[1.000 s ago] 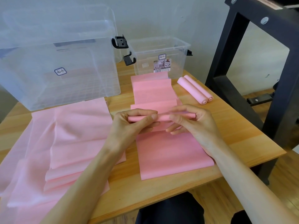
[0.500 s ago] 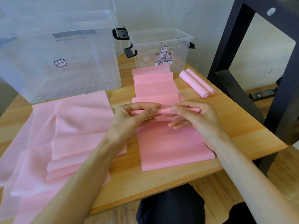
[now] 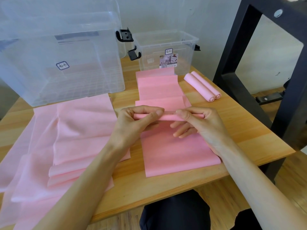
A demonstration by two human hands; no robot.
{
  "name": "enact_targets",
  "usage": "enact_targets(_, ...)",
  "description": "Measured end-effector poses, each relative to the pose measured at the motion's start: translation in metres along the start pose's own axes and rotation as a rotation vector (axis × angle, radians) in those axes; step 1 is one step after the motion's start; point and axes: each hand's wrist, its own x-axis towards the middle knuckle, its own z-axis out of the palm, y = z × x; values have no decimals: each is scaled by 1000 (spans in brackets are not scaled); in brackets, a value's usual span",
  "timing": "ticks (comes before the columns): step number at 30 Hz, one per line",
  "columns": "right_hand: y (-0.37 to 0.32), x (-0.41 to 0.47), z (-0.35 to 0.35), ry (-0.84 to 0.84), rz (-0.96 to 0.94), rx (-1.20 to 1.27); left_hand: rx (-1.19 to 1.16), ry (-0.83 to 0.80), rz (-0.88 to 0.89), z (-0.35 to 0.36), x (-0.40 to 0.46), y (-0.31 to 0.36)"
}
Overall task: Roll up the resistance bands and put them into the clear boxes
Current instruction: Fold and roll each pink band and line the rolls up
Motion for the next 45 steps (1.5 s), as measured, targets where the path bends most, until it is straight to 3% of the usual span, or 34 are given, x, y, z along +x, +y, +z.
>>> enact_targets(45, 0, 1, 2, -2, -44, -7, 27, -32, 45, -2, 1, 0)
